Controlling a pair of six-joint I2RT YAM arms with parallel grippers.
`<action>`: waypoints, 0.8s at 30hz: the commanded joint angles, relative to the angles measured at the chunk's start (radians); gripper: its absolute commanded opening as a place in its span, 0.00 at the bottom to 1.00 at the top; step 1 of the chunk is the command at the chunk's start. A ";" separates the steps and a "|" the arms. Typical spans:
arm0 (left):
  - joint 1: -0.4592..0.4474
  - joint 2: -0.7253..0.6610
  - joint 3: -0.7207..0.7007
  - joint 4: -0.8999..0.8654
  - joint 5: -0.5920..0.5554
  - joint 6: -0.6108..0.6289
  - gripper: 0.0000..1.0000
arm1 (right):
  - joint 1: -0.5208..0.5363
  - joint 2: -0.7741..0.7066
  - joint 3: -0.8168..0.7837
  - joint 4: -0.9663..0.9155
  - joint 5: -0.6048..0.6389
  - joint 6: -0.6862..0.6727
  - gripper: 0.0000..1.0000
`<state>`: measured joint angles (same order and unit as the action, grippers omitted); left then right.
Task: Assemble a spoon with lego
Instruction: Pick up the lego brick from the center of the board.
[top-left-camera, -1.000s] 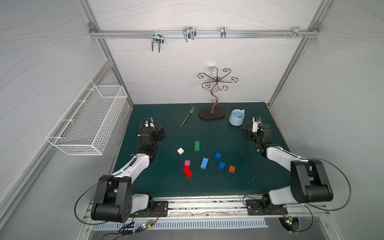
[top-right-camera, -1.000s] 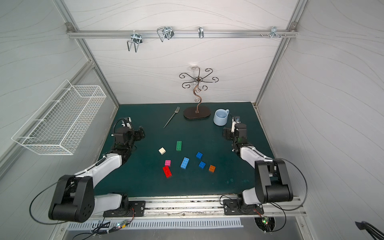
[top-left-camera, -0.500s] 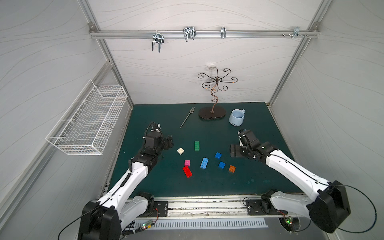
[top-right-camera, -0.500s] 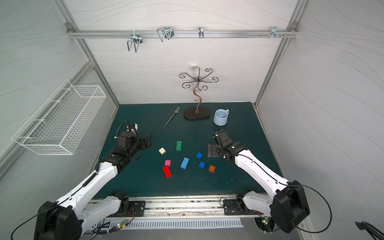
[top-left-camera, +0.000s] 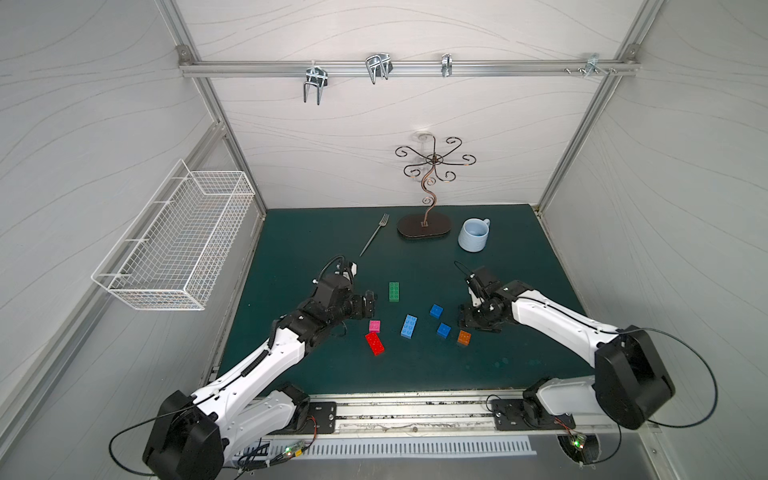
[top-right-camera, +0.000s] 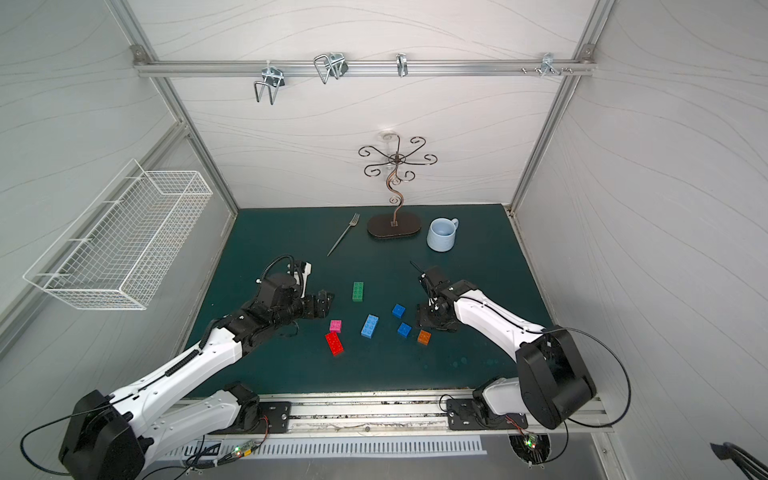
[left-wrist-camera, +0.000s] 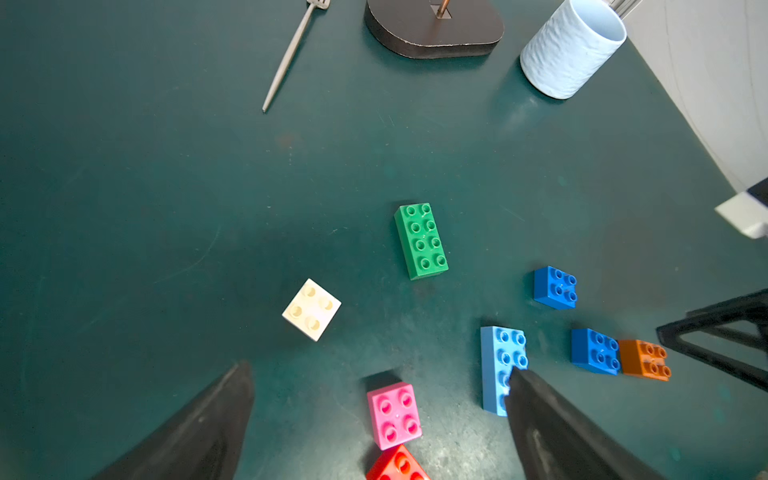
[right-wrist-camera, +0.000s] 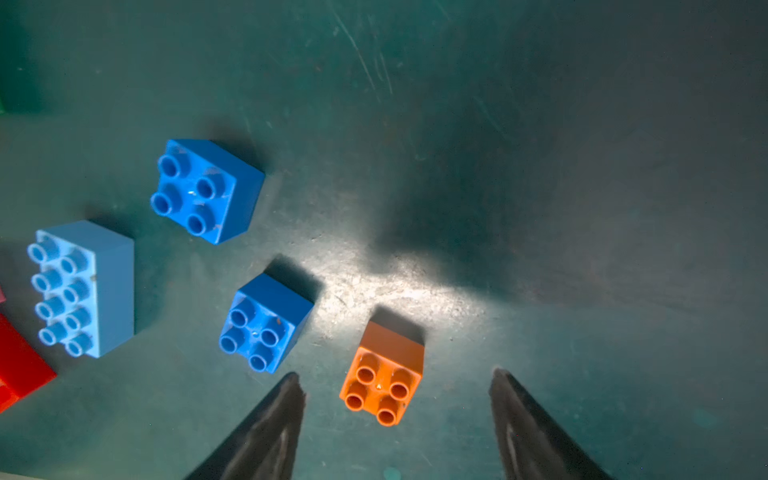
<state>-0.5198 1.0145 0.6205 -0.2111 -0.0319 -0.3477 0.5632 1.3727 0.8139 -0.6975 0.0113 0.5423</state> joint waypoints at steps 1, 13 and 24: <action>-0.005 -0.006 0.000 0.030 0.023 -0.037 1.00 | -0.003 0.038 0.011 -0.015 -0.033 0.003 0.69; -0.007 0.003 -0.015 0.042 0.032 -0.048 1.00 | 0.019 0.136 0.041 -0.038 -0.047 -0.017 0.61; -0.012 0.005 -0.013 0.029 0.025 -0.050 1.00 | 0.039 0.161 0.045 -0.061 -0.044 -0.031 0.49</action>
<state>-0.5259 1.0145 0.5976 -0.2119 -0.0055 -0.3756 0.5934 1.5169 0.8463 -0.7200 -0.0311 0.5228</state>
